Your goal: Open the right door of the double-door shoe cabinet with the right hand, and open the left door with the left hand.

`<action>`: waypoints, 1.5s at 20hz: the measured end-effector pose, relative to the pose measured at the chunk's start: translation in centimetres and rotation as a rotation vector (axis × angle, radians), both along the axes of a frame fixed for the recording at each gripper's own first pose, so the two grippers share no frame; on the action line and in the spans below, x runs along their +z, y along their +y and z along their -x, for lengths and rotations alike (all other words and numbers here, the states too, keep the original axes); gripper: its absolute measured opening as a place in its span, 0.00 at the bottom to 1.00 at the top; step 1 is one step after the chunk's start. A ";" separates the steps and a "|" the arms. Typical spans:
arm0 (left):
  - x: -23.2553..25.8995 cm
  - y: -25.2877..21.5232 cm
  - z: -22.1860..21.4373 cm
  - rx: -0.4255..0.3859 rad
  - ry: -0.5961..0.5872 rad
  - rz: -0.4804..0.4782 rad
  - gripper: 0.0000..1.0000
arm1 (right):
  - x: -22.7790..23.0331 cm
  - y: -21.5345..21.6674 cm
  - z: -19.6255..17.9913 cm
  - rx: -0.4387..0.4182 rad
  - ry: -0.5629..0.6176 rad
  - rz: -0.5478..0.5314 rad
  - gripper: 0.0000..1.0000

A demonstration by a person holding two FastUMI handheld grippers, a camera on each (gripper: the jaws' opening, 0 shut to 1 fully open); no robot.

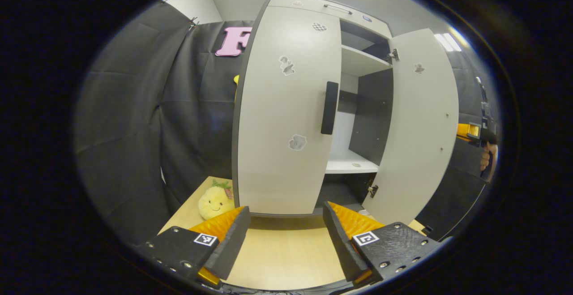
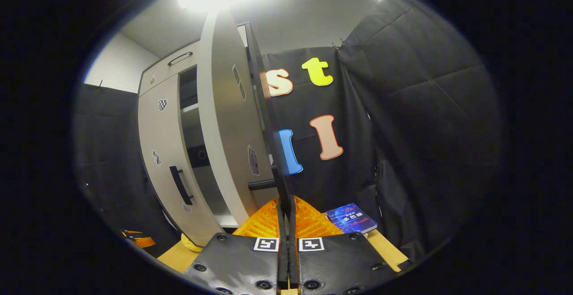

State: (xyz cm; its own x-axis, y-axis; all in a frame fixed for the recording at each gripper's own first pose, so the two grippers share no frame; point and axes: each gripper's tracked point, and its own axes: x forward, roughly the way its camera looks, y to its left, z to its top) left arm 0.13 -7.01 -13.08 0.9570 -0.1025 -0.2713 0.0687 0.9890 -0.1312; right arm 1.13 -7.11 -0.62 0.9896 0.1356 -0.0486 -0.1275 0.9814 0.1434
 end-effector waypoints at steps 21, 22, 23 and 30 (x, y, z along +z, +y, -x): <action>14.9 -8.7 -17.7 -0.040 -0.274 -0.016 0.93 | -3.2 -17.8 -0.6 -0.373 0.105 0.192 0.91; 15.1 -9.0 -18.4 -0.032 -0.278 -0.019 0.93 | -3.1 -18.1 -1.3 -0.365 0.098 0.191 0.98; 15.2 -9.0 -18.9 -0.022 -0.283 -0.022 0.94 | -2.9 -18.2 -2.0 -0.355 0.092 0.186 0.94; 14.4 -10.7 -23.4 0.035 -0.255 -0.055 0.82 | -3.1 -19.0 -6.9 -0.288 0.084 0.158 0.98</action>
State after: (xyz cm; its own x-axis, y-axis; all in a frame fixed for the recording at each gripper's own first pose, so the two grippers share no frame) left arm 23.55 -17.72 1.37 0.9979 -0.0599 -0.0255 0.0583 0.9965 -0.0603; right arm 8.06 -26.14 -3.76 0.9778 -0.1648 -0.1295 0.1643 0.9863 -0.0150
